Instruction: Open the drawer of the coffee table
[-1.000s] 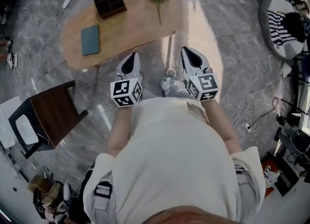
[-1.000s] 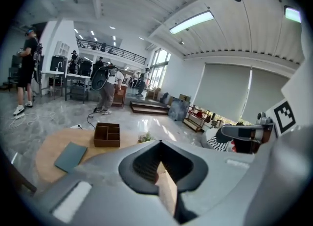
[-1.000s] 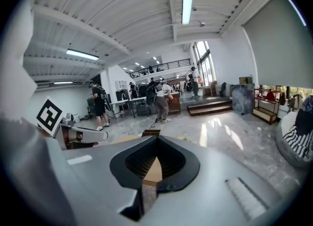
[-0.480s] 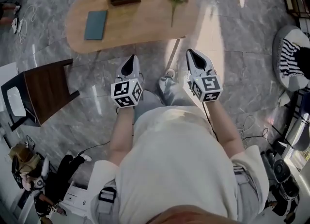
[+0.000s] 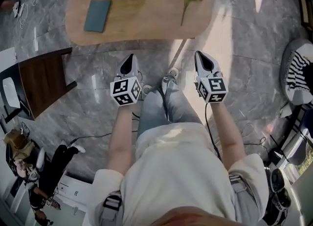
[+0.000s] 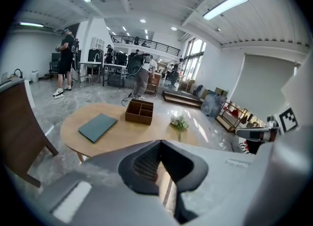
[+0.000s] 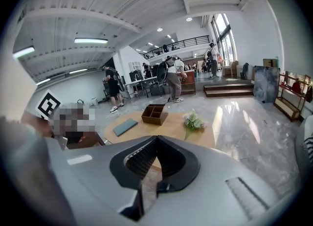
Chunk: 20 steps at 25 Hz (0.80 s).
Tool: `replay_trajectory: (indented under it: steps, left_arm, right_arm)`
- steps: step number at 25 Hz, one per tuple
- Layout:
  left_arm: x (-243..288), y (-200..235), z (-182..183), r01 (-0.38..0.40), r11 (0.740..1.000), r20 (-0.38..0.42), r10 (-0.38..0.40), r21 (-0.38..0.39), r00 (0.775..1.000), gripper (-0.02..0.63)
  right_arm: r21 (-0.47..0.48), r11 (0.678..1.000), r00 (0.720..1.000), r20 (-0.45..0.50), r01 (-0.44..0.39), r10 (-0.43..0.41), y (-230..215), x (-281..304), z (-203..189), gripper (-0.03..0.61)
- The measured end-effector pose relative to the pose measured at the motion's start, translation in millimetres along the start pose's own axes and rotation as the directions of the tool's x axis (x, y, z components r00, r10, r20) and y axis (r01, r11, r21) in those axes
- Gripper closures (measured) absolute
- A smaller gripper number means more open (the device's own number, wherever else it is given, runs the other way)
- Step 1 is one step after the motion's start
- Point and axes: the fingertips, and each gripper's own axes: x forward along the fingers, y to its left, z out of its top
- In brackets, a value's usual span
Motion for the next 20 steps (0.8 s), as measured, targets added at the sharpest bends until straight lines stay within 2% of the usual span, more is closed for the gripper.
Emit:
replay_trajectory:
  steps: [6, 9, 17, 20]
  left_arm:
    - [40, 42, -42, -0.037, 0.999, -0.042, 0.036, -0.013, 0.998, 0.612]
    - [58, 62, -70, -0.035, 0.998, -0.062, 0.033, -0.042, 0.998, 0.612]
    - [120, 102, -134, -0.061, 0.998, -0.107, 0.058, -0.023, 0.993, 0.552]
    - [139, 111, -154, -0.052, 0.999, -0.129, 0.053, 0.009, 0.990, 0.519]
  right_arm:
    - [-0.004, 0.999, 0.998, -0.045, 0.049, -0.049, -24, 37, -52, 0.560]
    - [0.031, 0.998, 0.997, -0.065, 0.048, -0.045, -32, 55, -80, 0.544]
    - [0.041, 0.997, 0.993, -0.105, 0.063, -0.058, -64, 107, -140, 0.486]
    - [0.028, 0.997, 0.989, -0.127, 0.075, -0.071, -72, 122, -159, 0.462]
